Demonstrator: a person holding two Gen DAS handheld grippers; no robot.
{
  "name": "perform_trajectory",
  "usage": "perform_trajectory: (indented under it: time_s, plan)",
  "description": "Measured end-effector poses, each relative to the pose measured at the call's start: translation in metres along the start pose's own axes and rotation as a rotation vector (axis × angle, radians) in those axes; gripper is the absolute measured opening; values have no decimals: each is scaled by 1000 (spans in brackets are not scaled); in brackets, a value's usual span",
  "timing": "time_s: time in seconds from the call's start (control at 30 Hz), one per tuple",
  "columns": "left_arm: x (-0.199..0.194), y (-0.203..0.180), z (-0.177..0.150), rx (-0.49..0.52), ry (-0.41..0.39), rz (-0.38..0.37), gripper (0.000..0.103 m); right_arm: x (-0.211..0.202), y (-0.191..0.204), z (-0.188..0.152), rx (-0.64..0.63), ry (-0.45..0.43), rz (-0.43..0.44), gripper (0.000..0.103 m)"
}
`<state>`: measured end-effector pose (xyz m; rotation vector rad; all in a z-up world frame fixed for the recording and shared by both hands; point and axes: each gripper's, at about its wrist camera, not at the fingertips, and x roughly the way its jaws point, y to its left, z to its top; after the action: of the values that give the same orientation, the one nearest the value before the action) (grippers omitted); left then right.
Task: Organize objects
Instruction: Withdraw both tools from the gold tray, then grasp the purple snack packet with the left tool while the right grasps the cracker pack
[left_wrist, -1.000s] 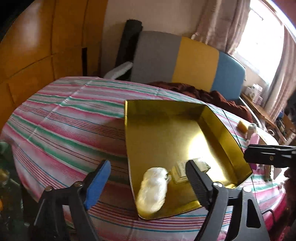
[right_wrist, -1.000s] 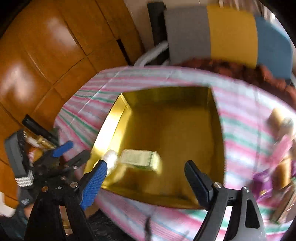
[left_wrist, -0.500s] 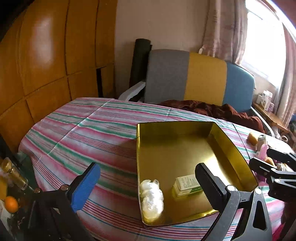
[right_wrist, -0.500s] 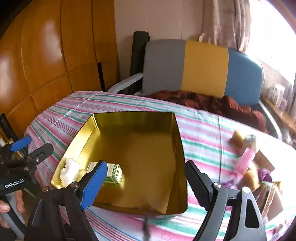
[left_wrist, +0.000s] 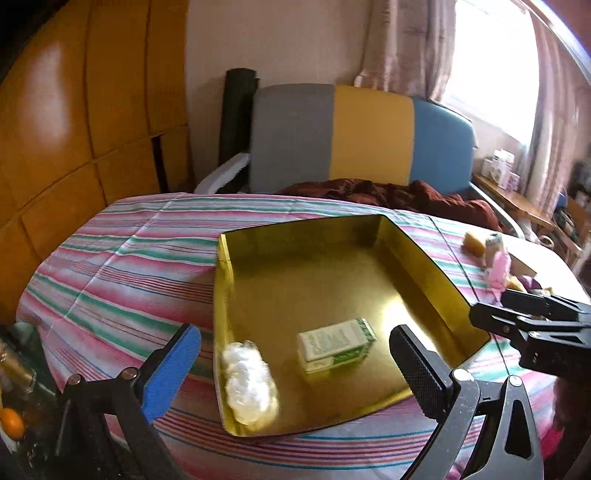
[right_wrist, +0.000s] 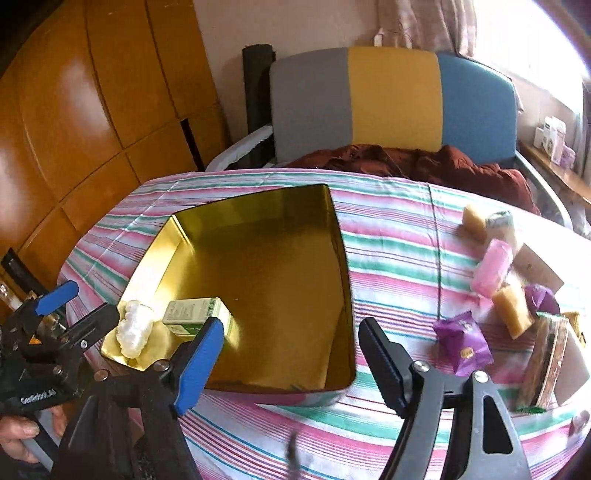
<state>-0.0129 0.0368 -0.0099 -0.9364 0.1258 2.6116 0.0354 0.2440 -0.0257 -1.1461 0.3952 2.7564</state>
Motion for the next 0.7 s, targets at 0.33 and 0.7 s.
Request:
perform_trajectory:
  time_s: [0.33,0.7]
  plan:
    - [13,-18,0,-11,63,-95,102,-8,-46,-11,101,22,-46,77]
    - [22,-71,8,126,80,-215,102,-40,-138,-25,298,28,-169,77]
